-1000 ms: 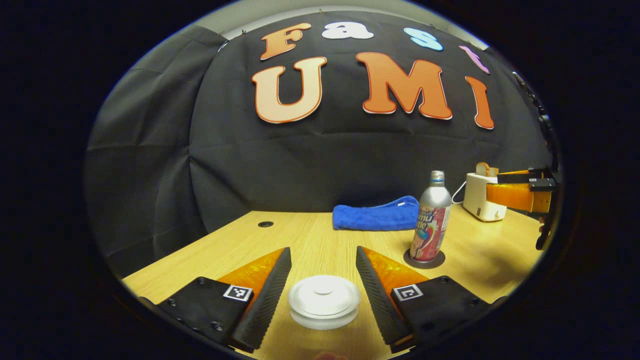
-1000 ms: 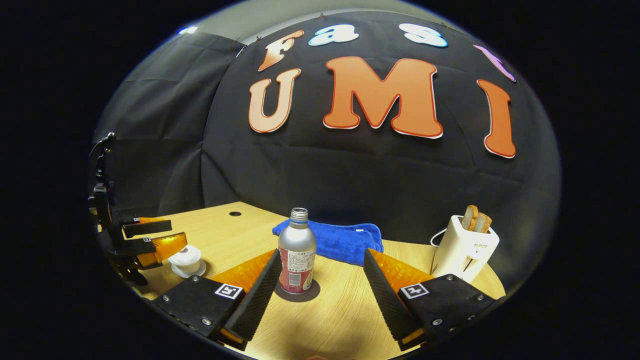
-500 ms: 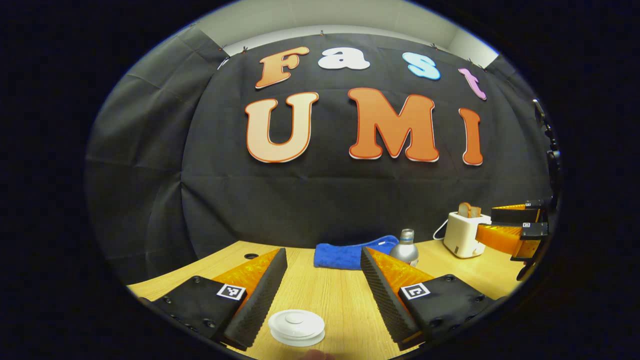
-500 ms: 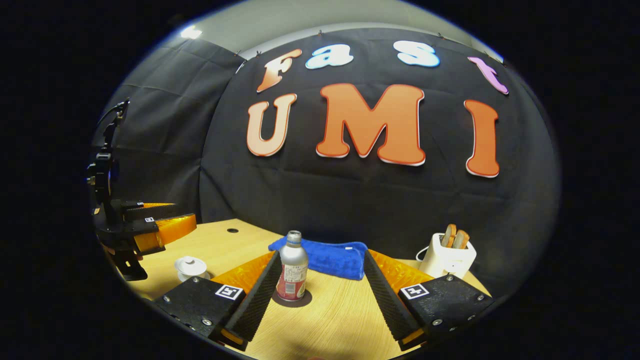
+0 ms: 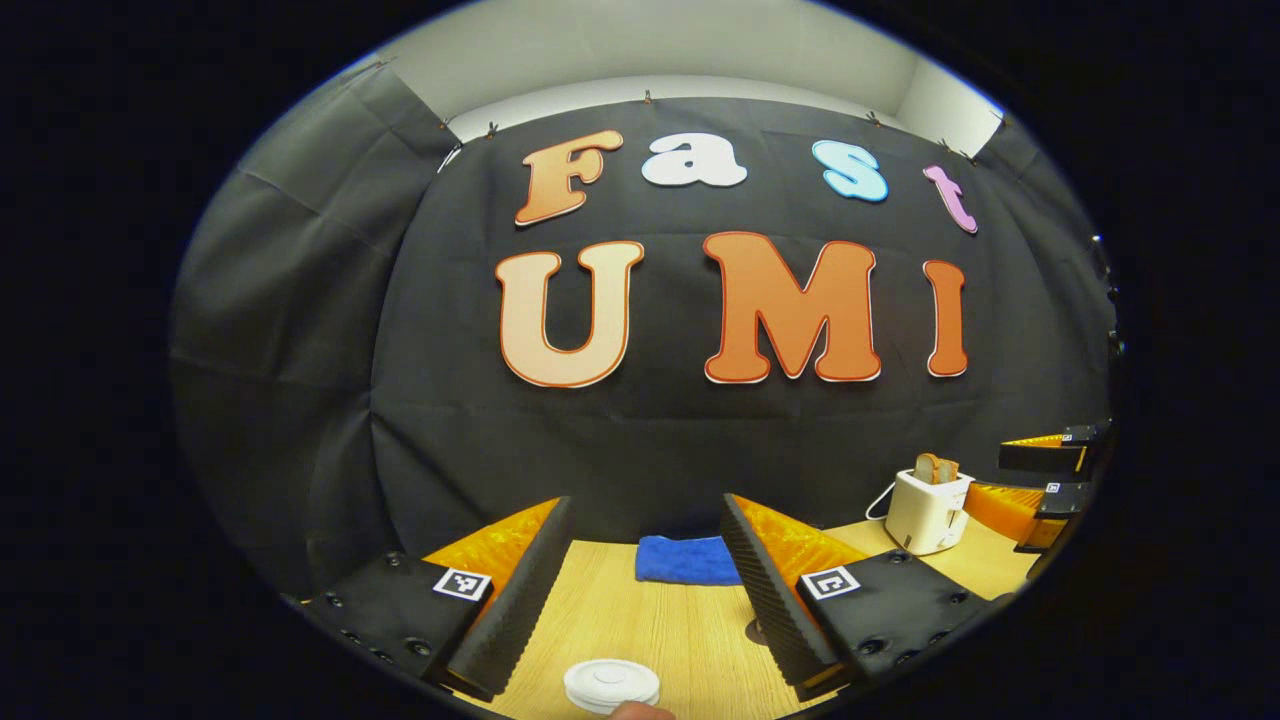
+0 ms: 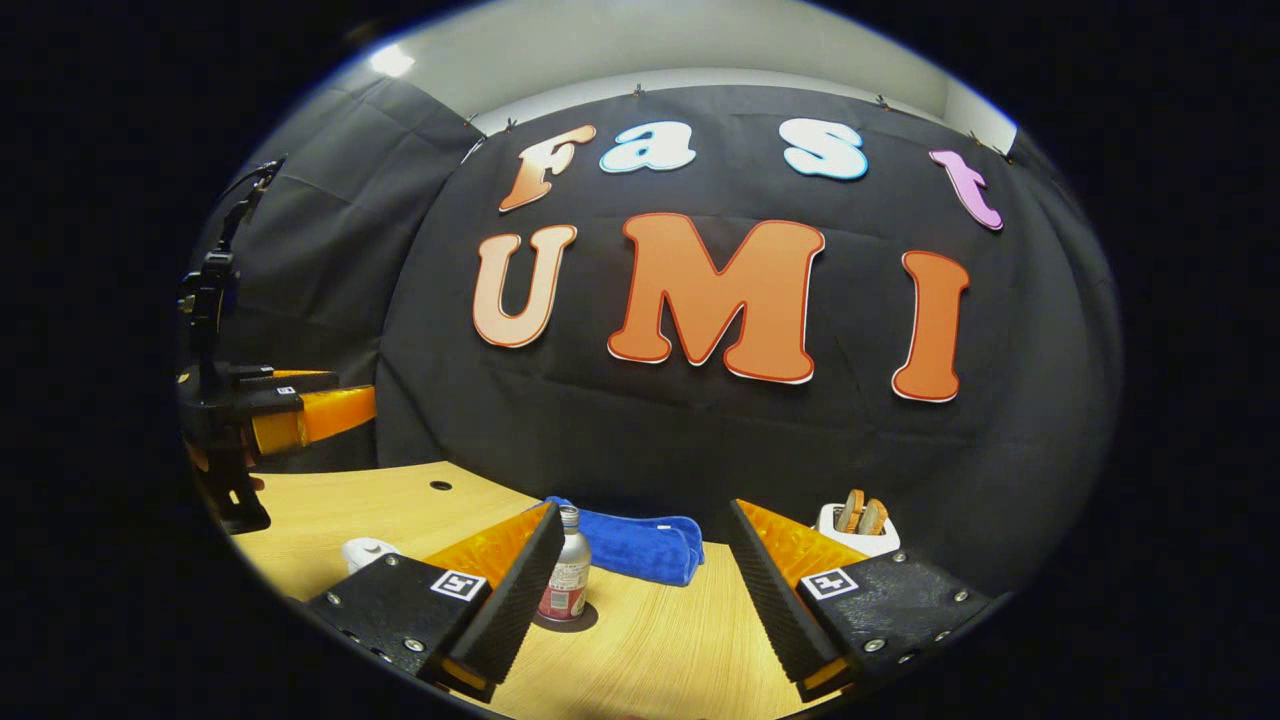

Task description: Open the teacup lid with one hand, grasp the water bottle and pour water into the teacup with the other hand; after pouring, place the water bottle on the coaster and then close the teacup lid.

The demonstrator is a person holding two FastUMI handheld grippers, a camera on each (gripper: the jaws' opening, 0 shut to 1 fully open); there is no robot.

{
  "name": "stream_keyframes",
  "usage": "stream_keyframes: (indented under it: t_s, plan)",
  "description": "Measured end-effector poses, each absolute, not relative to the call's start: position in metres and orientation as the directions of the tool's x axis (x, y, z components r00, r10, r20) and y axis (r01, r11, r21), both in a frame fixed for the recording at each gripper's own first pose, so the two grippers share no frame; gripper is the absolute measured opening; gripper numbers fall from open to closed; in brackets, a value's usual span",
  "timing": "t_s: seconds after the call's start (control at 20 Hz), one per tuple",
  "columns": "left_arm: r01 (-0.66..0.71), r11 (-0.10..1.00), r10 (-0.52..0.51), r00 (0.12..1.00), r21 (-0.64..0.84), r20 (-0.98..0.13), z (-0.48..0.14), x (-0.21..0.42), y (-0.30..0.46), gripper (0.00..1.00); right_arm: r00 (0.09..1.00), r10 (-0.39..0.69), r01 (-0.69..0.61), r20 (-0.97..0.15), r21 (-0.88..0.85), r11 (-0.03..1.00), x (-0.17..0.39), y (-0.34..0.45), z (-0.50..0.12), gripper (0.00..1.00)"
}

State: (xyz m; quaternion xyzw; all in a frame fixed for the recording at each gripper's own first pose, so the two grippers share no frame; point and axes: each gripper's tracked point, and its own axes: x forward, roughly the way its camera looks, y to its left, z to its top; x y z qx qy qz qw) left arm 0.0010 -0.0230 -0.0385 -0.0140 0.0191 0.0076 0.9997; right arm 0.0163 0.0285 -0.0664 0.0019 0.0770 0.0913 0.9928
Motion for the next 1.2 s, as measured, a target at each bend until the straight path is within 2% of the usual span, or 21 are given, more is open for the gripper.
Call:
stream_keyframes:
  t_s: [0.05,0.4,0.45,0.8,0.85,0.9,1.2]
  plan:
    - [-0.014,1.000,0.013,0.999,-0.028,-0.039,-0.039,0.001,-0.023,0.97,0.972,0.182,-0.181,-0.147,0.018,0.983,0.015,0.029,-0.064,1.00]
    - [-0.008,0.999,0.004,0.996,-0.045,-0.091,-0.064,0.002,-0.027,1.00,0.974,0.188,-0.188,-0.122,0.016,0.982,0.017,0.040,-0.063,0.98]
    - [-0.012,0.999,0.008,0.996,-0.037,-0.094,-0.068,0.003,-0.029,0.97,0.975,0.187,-0.187,-0.122,0.014,0.982,0.017,0.041,-0.064,0.98]
    - [-0.012,1.000,0.012,0.998,-0.006,-0.065,-0.071,0.002,-0.040,0.97,0.972,0.196,-0.195,-0.131,0.021,0.981,0.019,0.049,-0.073,1.00]
    - [-0.008,1.000,0.008,0.998,-0.001,-0.066,-0.073,0.001,-0.041,0.94,0.971,0.199,-0.198,-0.133,0.018,0.980,0.019,0.049,-0.074,1.00]
    - [-0.003,1.000,0.003,0.998,0.001,-0.067,-0.074,0.001,-0.043,0.97,0.972,0.194,-0.194,-0.134,0.013,0.981,0.020,0.049,-0.074,0.99]
    - [-0.008,1.000,0.007,0.998,-0.014,-0.063,-0.074,0.001,-0.044,0.94,0.973,0.193,-0.193,-0.130,0.013,0.981,0.021,0.047,-0.073,1.00]
